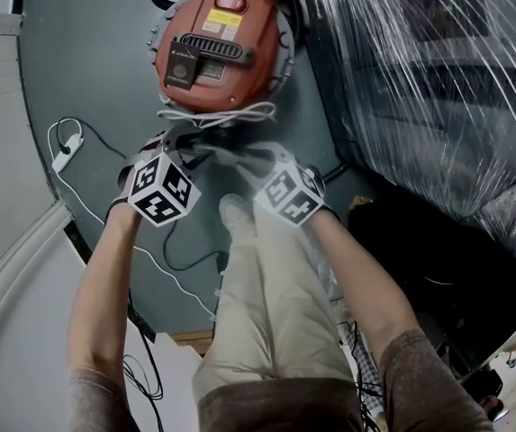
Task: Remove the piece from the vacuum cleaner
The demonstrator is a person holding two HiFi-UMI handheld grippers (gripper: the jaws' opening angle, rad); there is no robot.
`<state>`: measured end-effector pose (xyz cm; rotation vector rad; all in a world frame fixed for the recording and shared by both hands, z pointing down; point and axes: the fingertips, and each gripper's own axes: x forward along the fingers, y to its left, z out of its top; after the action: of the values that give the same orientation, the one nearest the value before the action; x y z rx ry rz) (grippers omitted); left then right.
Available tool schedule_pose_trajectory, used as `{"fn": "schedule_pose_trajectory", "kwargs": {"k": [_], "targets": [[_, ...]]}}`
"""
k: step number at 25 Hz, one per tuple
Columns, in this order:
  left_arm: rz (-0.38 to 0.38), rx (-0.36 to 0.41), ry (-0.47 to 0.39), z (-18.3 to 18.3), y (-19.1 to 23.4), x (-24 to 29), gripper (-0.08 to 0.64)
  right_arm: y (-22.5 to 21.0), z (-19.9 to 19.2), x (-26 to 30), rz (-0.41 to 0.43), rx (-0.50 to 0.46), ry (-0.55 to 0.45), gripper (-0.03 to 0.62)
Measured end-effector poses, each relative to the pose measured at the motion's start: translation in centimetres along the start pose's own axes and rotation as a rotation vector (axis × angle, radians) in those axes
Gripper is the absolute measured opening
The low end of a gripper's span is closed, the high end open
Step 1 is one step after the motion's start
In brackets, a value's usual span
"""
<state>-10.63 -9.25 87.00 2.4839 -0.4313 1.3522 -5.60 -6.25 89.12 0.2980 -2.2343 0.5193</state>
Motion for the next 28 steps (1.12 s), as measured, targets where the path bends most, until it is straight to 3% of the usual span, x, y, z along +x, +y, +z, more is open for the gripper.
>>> {"fn": "schedule_pose_trajectory", "kwargs": {"k": [10, 14, 28], "targets": [[-0.082, -0.028, 0.012, -0.3, -0.7, 0.9, 0.083, 0.2, -0.1, 0.3, 0.02, 0.005, 0.005, 0.062], [-0.097, -0.079, -0.003, -0.4, -0.7, 0.9, 0.077, 0.3, 0.0, 0.4, 0.032, 0.014, 0.01, 0.049], [-0.131, -0.135, 0.016, -1.0, -1.9, 0.2, 0.06, 0.6, -0.2, 0.4, 0.039, 0.058, 0.005, 0.037]]}}
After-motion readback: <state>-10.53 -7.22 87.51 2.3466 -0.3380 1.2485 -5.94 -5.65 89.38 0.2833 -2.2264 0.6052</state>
